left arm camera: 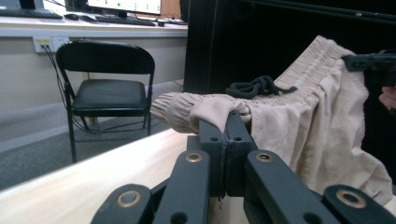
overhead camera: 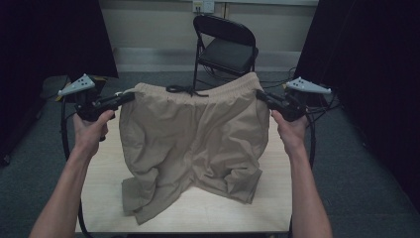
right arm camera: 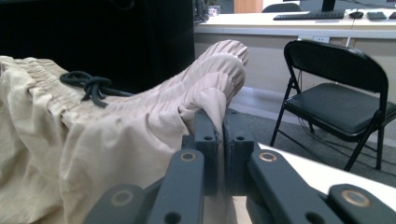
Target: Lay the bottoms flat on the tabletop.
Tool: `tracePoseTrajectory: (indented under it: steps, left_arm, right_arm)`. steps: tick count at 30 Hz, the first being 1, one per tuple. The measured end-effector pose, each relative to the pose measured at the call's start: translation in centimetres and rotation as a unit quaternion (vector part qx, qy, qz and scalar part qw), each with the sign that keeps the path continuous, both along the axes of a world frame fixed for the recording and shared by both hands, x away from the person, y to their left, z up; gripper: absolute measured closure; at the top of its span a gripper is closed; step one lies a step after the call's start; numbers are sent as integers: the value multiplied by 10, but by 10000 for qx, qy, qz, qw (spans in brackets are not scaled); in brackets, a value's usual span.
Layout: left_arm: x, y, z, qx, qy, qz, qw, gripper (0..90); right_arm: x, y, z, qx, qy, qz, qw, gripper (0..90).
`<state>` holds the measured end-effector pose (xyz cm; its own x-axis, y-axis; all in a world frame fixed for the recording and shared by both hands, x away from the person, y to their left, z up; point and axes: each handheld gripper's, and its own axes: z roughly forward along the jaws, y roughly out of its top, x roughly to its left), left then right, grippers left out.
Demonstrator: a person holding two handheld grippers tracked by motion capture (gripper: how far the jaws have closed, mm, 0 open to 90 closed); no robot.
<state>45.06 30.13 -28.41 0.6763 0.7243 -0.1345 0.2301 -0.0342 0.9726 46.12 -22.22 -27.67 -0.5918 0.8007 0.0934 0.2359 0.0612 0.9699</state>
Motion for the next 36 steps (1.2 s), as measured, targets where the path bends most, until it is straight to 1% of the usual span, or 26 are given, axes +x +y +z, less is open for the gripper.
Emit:
tracePoseTrajectory:
  steps: [1,3,4,5,6,7,8,10,13,14,15,18,19,20,22,24,26,27,28,29,30,31,32,33,35,36]
  left_arm:
    - [20,4,-4,-48,93,182,9998,894]
    - [42,6,-16,-17,332,340,9989,892]
    - [52,7,-22,43,493,425,9979,877]
    - [60,7,-29,105,636,577,9963,810]
    - [66,6,-36,116,804,720,9941,692]
    - [71,6,-42,137,898,738,9931,639]
    - [73,5,-48,127,953,785,9923,638]
    - [74,1,-59,172,1071,675,9918,607]
    - [71,-6,-71,286,1139,404,9923,604]
    - [71,-6,-71,286,1139,404,9923,605]
    - [65,-11,-76,286,1124,302,9928,610]
    - [54,-17,-82,279,1087,69,9937,614]
    - [50,-19,-83,281,1055,46,9940,624]
    - [45,-20,-85,317,1080,-4,9936,628]
    - [33,-21,-88,374,1057,-70,9937,629]
    - [22,-21,-92,370,1070,-121,9935,632]
    - [9,-20,-98,525,1113,-152,9923,633]
    - [5,-20,-100,537,1120,-180,9921,633]
    - [-4,-19,-104,529,1034,-153,9931,633]
    - [-10,-18,-108,480,1068,-206,9929,632]
    - [-15,-18,-112,510,1116,-261,9921,631]
    - [-19,-19,-115,640,1135,-249,9912,630]
    - [-24,-18,-118,687,1166,-254,9905,630]
    - [-27,-18,-120,693,1191,-295,9900,628]
    - [-37,-16,-124,650,1174,-296,9905,620]
    - [-41,-16,-126,617,1229,-352,9899,618]
  right_arm:
    - [15,2,2,29,79,-70,9999,863]
    - [29,5,0,0,178,-160,9997,848]
    - [37,7,-3,-8,239,-203,9995,798]
    - [45,10,-7,-60,324,-290,9990,688]
    - [54,13,-12,-159,460,-462,9977,580]
    - [61,16,-18,-254,612,-590,9961,510]
    - [67,17,-25,-338,729,-627,9948,470]
    - [72,19,-37,-355,865,-694,9932,445]
    - [70,23,-53,-378,985,-561,9928,423]
    - [68,24,-57,-406,1000,-524,9928,423]
    - [65,25,-61,-396,1018,-458,9930,417]
    - [55,29,-69,-339,1057,-310,9933,405]
    - [51,31,-71,-367,1058,-256,9934,402]
    - [47,32,-73,-364,1058,-229,9935,402]
    - [36,37,-79,-317,1069,-32,9938,393]
    - [25,43,-85,-287,1063,97,9939,382]
    - [13,50,-91,-273,1066,282,9935,381]
    - [8,55,-94,-326,1067,353,9931,387]
    - [4,59,-97,-375,1077,413,9926,394]
    - [-1,66,-101,-436,1107,537,9914,398]
    - [-5,73,-104,-485,1124,585,9908,401]
    - [-8,79,-108,-527,1146,632,9900,407]
    - [-11,86,-111,-606,1196,734,9882,414]
    - [-14,93,-114,-654,1201,839,9870,427]
    - [-21,106,-119,-699,1185,1012,9853,469]
    - [-24,112,-122,-681,1209,1097,9842,485]
